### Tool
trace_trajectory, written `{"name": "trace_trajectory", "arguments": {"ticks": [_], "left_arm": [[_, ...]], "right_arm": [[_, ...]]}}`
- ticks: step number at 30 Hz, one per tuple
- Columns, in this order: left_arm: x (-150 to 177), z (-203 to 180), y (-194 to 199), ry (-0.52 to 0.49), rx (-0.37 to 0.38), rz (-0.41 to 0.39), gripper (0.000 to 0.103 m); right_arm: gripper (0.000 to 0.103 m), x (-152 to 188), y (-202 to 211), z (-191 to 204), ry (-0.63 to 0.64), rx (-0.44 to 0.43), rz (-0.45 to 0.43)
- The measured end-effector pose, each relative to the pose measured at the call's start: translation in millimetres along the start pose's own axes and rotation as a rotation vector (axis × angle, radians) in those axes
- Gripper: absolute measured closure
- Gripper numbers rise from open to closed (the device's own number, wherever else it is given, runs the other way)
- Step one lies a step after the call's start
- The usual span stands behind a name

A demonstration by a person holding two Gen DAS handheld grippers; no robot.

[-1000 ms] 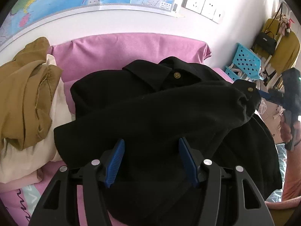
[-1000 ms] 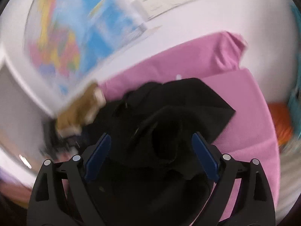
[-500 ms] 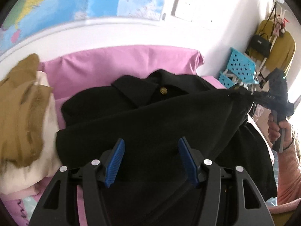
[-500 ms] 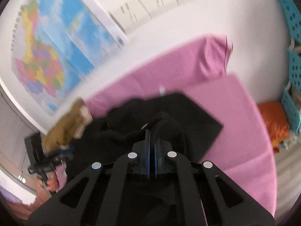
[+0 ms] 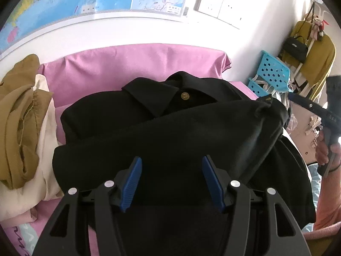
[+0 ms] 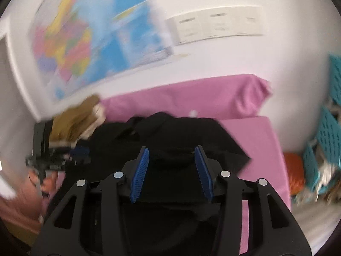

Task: Fold large clothes

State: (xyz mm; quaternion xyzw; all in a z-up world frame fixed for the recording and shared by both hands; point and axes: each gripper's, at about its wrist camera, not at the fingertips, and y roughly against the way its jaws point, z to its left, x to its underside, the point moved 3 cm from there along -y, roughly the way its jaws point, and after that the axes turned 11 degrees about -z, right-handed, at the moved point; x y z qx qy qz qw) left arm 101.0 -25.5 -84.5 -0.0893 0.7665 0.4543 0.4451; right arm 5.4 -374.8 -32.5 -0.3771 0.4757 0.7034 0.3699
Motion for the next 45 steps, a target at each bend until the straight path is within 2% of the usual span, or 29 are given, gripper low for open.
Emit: {"name": "trace_trajectory", "arguments": {"ticks": [2,4,6,8,11,14,17,19,21,23,26,30,33,35,38,41,45], "left_arm": [[3,-1,2,-0.01,-0.003,0.002,0.046],[5,2,-1,-0.007,-0.01,0.014,0.045],[7,8,-4,0.017,-0.01,0.025,0.045],[7,10,-6,0.023,-0.003,0.019,0.046],[8,14,-8,0.032,-0.018,0.018,0.046],[7,12,-2,0.027,-0.018,0.008,0.045],[8,11,12,0.013,-0.02,-0.011,0.045],[10,10,20,0.014,-0.01,-0.021,0.045],[14,9,28,0.004,0.008,-0.029,0.044],[18,9,28,-0.013,-0.005,-0.02,0.042],[26,18,20,0.022,-0.012,0.014,0.042],[30,23,14,0.04,-0.027,0.021,0.042],[30,21,19,0.032,-0.054,0.014,0.042],[30,19,26,0.026,-0.073,0.003,0.041],[34,14,40,0.025,-0.091,-0.019,0.038],[42,12,52,0.041,-0.081,-0.03,0.037],[58,15,52,0.049,-0.102,-0.009,0.037]], "right_arm": [[0.068,9,-30,13,0.07,-0.009,0.086],[0.07,18,-58,12,0.097,0.004,0.155],[0.081,28,-85,0,0.109,0.059,0.212],[0.09,38,-103,-16,0.072,0.053,0.259],[0.091,37,-104,-34,-0.058,0.002,0.246],[0.084,32,-87,-32,-0.081,-0.018,0.222],[0.068,24,-58,-25,-0.068,-0.052,0.161],[0.063,19,-42,-18,-0.038,-0.062,0.125],[0.064,19,-40,-13,-0.015,-0.056,0.128],[0.069,26,-48,-22,-0.006,-0.002,0.167],[0.079,43,-71,-41,-0.042,0.052,0.231],[0.08,51,-77,-53,-0.125,0.03,0.226],[0.072,48,-70,-49,-0.147,0.023,0.221],[0.053,43,-59,-45,-0.145,0.021,0.209],[0.048,37,-36,-35,-0.106,0.018,0.168],[0.048,36,-18,-21,-0.08,-0.024,0.142],[0.048,48,-19,-11,-0.032,-0.018,0.17]]}}
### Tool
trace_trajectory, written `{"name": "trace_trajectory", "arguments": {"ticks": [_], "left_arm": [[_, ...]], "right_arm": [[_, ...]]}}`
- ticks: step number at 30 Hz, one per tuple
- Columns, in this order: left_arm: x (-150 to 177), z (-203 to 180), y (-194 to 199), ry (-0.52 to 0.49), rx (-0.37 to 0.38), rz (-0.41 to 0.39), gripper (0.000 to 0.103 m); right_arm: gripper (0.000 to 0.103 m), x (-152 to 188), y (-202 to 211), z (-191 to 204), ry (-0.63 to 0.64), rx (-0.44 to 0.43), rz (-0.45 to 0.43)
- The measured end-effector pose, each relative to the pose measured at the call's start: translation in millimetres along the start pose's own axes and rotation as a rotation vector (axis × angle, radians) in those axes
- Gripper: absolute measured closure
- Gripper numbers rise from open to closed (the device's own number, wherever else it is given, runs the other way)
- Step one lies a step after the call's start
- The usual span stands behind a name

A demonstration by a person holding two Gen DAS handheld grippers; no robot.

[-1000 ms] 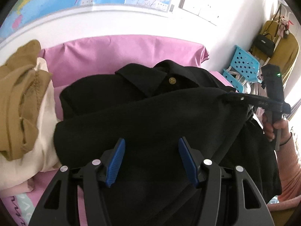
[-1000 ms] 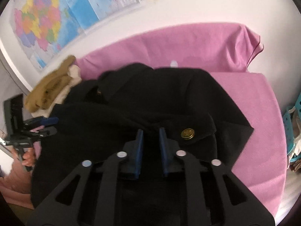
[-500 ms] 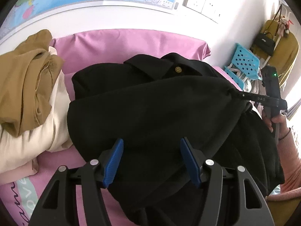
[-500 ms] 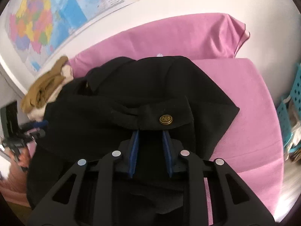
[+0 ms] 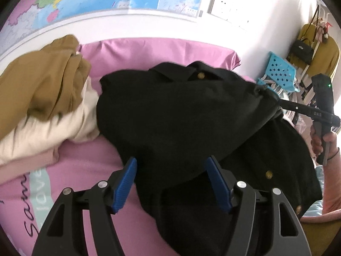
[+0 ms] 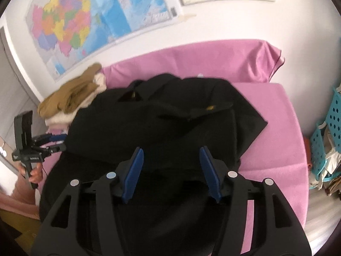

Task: Fold large clothes

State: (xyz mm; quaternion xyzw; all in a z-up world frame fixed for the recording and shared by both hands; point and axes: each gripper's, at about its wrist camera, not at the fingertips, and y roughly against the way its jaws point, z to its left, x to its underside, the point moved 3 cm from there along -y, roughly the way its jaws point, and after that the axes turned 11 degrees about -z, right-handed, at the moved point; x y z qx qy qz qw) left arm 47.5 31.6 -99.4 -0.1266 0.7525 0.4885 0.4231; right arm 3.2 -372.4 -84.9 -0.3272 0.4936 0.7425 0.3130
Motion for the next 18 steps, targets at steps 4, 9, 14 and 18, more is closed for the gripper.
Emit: {"name": "trace_trajectory", "arguments": {"ticks": [4,9,14,18], "left_arm": [[9,7,0,0.04,-0.029,0.02,0.037],[17,8,14,0.06,-0.015,0.016,0.037],[31,5,33,0.086,0.02,0.025,0.037],[49,2,45,0.125,0.072,0.053,0.037]], "right_arm": [[0.053,10,-19,-12,-0.051,0.026,0.048],[0.048,6,-6,-11,-0.09,0.024,0.016],[0.034,10,27,-7,-0.116,-0.006,-0.017],[0.024,26,57,-9,-0.17,-0.05,-0.036]]}}
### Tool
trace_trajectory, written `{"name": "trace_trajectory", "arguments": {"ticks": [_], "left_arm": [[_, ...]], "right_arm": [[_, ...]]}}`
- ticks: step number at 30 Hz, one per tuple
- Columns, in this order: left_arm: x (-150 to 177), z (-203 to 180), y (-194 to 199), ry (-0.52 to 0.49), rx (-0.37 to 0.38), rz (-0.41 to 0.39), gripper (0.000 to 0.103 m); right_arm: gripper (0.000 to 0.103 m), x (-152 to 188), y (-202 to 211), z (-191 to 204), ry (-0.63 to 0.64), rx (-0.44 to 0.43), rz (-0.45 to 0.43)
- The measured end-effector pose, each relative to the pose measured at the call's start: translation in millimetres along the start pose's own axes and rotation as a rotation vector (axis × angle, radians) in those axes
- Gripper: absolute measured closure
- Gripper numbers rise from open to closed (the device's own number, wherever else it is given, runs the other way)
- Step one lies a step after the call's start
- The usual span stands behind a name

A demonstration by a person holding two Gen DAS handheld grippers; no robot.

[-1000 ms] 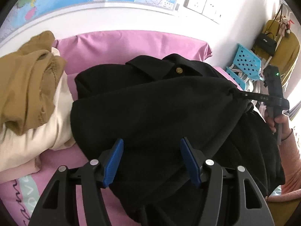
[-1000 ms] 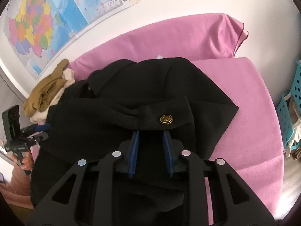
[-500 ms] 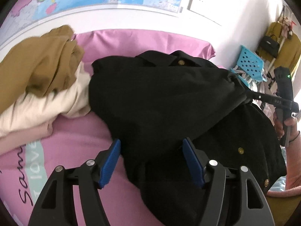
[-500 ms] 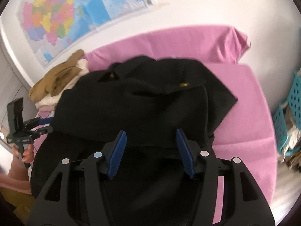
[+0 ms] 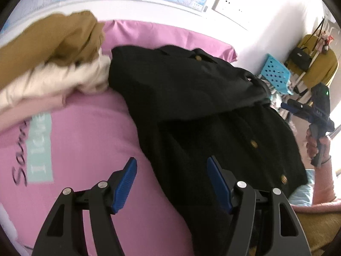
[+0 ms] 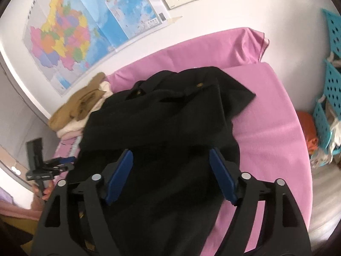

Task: Fold large clothes

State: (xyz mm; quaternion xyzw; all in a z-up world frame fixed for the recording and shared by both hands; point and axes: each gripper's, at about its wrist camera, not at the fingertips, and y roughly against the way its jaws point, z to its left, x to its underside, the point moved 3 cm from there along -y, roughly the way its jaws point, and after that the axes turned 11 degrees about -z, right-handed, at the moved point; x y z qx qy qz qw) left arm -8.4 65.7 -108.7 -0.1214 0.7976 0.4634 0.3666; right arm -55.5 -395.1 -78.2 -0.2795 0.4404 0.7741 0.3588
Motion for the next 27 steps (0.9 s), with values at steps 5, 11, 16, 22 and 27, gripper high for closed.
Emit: {"name": "trace_trajectory", "arguments": {"ticks": [5,11,16,22,27], "left_arm": [[28,-1,13,0.066,0.088,0.051,0.035],[53,-12,20,0.124,0.223,0.102,0.03],[67,-32,20,0.106,0.302,0.13,0.023],[66,-45,9,0.108,0.301,0.138,0.035],[60,-44,1,0.107,0.27,0.151,0.051]], "right_arm": [[0.012,31,28,-10,-0.079,-0.047,0.036],[0.014,78,45,-24,-0.17,-0.078,0.096],[0.039,101,66,-27,-0.184,-0.064,0.071],[0.042,124,88,10,0.059,0.035,0.068],[0.046,136,79,27,0.146,0.053,0.041]]}}
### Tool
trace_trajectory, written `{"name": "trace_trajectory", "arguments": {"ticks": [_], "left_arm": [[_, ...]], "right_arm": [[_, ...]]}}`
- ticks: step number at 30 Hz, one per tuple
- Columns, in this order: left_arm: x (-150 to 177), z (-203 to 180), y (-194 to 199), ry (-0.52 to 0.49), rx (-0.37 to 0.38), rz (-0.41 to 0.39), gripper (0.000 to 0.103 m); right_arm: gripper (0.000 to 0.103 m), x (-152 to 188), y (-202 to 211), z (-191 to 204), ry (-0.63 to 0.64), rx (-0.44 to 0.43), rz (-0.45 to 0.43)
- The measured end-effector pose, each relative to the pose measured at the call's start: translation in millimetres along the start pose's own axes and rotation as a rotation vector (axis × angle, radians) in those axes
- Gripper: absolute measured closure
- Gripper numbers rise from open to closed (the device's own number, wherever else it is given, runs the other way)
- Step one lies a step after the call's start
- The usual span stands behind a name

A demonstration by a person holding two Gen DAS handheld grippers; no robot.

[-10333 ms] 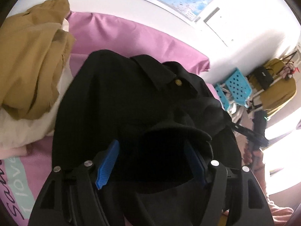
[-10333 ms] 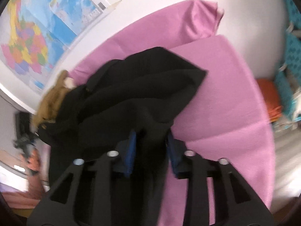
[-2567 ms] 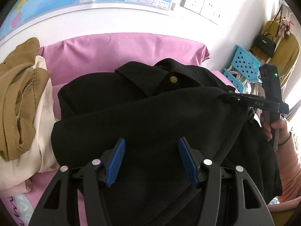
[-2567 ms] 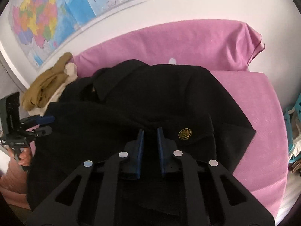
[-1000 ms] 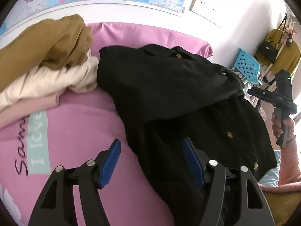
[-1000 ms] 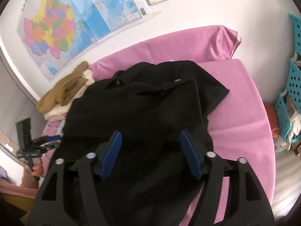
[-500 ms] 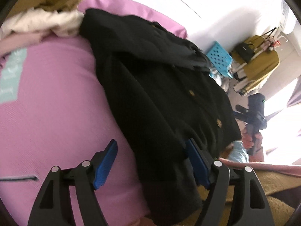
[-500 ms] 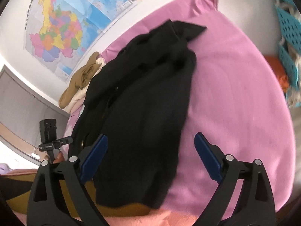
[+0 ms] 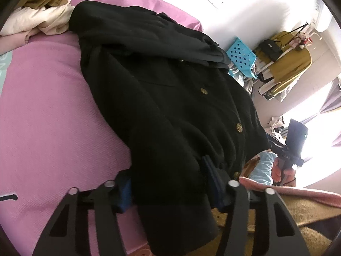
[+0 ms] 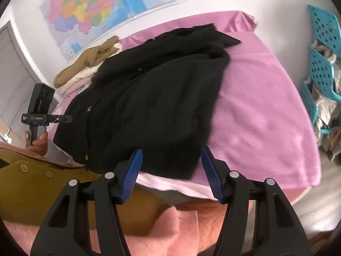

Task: Fold large clothes

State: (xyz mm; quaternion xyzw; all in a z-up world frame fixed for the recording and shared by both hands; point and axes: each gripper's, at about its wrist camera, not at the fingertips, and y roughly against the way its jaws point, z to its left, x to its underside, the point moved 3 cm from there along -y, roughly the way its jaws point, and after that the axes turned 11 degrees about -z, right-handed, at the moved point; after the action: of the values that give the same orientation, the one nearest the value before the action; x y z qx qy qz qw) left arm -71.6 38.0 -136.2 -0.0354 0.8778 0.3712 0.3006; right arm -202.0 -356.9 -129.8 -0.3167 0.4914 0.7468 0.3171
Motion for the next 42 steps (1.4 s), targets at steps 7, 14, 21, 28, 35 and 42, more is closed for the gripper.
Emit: {"name": "trace_trajectory", "arguments": {"ticks": [7,14,21,28,35,42], "left_arm": [[1,2,5,0.006,-0.013,-0.02,0.067],[-1,3,27,0.034,0.025,-0.078,0.073],[14,20,23,0.118,0.051,-0.003,0.055],[8,9,12,0.082,0.104,-0.022,0.024],[-2,-3,7,0.05,0.044,-0.063,0.078],[-32,5,103,0.112,-0.008,-0.239,0.082]], "right_arm": [[0.093,-8,-26,-10,-0.083,-0.052,-0.02],[0.099,-16,57,-64,-0.312,-0.115,-0.211],[0.098,8,43,-83,-0.361,-0.018,-0.12],[0.021,-13,21,-70,-0.277,-0.038,-0.145],[0.088,-21,-15,-42,-0.286,-0.213,-0.038],[0.095,-47,69,2,-0.251,-0.401,-0.225]]}}
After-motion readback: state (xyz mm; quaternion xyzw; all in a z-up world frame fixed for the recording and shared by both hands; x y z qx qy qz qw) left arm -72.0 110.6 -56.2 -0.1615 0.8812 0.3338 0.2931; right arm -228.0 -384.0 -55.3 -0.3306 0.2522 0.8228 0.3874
